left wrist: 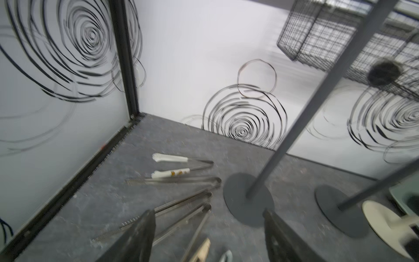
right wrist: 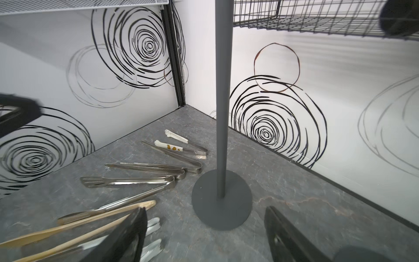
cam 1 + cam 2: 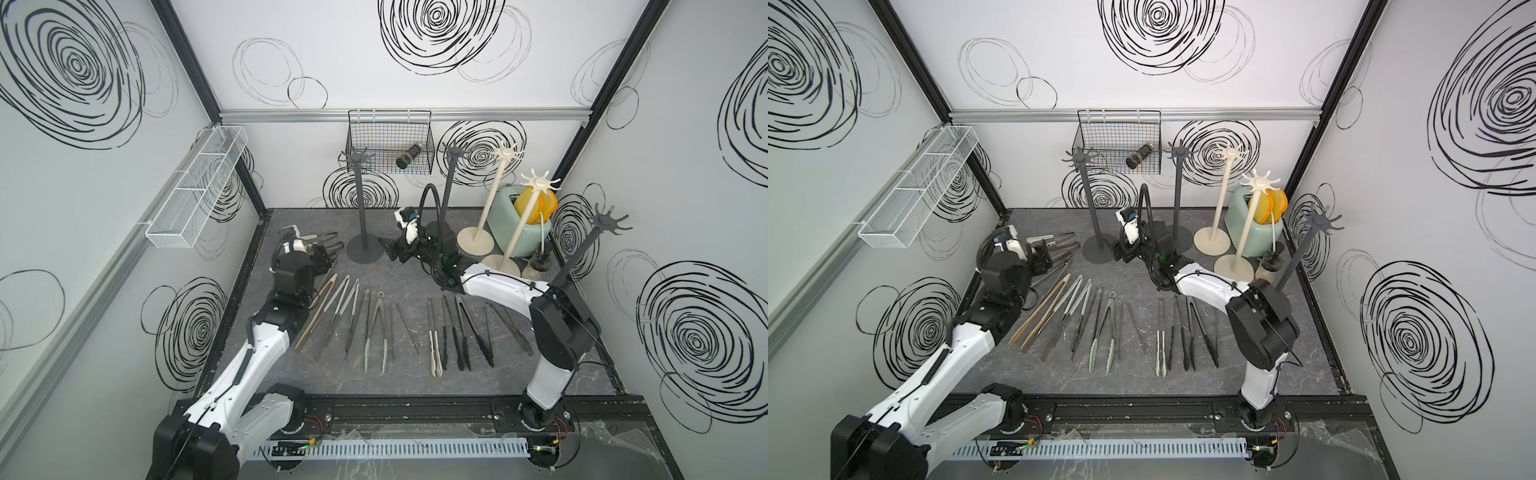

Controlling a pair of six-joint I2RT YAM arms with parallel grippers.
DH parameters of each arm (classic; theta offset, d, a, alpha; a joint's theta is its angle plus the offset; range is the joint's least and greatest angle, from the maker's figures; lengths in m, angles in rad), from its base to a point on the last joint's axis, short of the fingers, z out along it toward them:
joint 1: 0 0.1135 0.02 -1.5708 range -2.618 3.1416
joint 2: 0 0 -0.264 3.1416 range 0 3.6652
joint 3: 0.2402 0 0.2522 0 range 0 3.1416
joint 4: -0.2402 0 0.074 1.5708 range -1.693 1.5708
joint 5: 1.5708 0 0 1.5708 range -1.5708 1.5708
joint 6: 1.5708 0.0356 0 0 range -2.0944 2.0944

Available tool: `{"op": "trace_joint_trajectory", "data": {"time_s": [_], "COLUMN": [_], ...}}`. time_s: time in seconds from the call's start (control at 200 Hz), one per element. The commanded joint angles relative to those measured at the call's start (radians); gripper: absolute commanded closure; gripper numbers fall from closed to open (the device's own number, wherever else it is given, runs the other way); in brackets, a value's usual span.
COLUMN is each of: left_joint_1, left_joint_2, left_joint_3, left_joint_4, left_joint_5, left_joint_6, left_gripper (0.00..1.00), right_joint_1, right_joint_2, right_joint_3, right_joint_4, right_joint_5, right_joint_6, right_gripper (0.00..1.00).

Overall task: Hang food tongs on kitchen utensil racks
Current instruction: Place the rack at the center of the board, then pick up the food tongs from the center of the board.

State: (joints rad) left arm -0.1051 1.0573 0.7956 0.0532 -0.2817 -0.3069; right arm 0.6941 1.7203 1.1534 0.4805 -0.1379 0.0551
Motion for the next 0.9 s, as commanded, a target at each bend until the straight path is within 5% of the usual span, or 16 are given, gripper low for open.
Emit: {"op": "trace_joint_trajectory", "data": {"time_s": [0.0, 0.12, 0.245, 0.565, 0.896], "left_joint_1": [0.136, 0.215, 0.217, 0.216, 0.182], "left_joint_2": [0.146, 0.338, 0.474, 0.795, 1.121], "left_joint_3": [0.165, 0.369, 0.481, 0.665, 0.986], "left_joint_4": [-0.212, -0.350, -0.415, -0.448, -0.540], "left_joint_5": [0.261, 0.393, 0.408, 0.364, 0.229], "left_joint_6": [0.073, 0.202, 0.318, 0.565, 0.743], "left_gripper": [0.28, 0.36, 0.35, 0.35, 0.50], "right_joint_1": [0.023, 0.054, 0.062, 0.066, 0.065], "right_joint_2": [-0.081, -0.169, -0.253, -0.395, -0.333], "right_joint_3": [-0.113, -0.188, -0.261, -0.442, -0.422], "right_joint_4": [-0.044, -0.146, -0.227, -0.268, -0.332], "right_joint_5": [-0.017, -0.022, -0.051, -0.137, -0.151], "right_joint_6": [0.081, 0.085, 0.120, 0.134, 0.093], "right_gripper": [0.17, 0.18, 0.19, 0.22, 0.24]}}
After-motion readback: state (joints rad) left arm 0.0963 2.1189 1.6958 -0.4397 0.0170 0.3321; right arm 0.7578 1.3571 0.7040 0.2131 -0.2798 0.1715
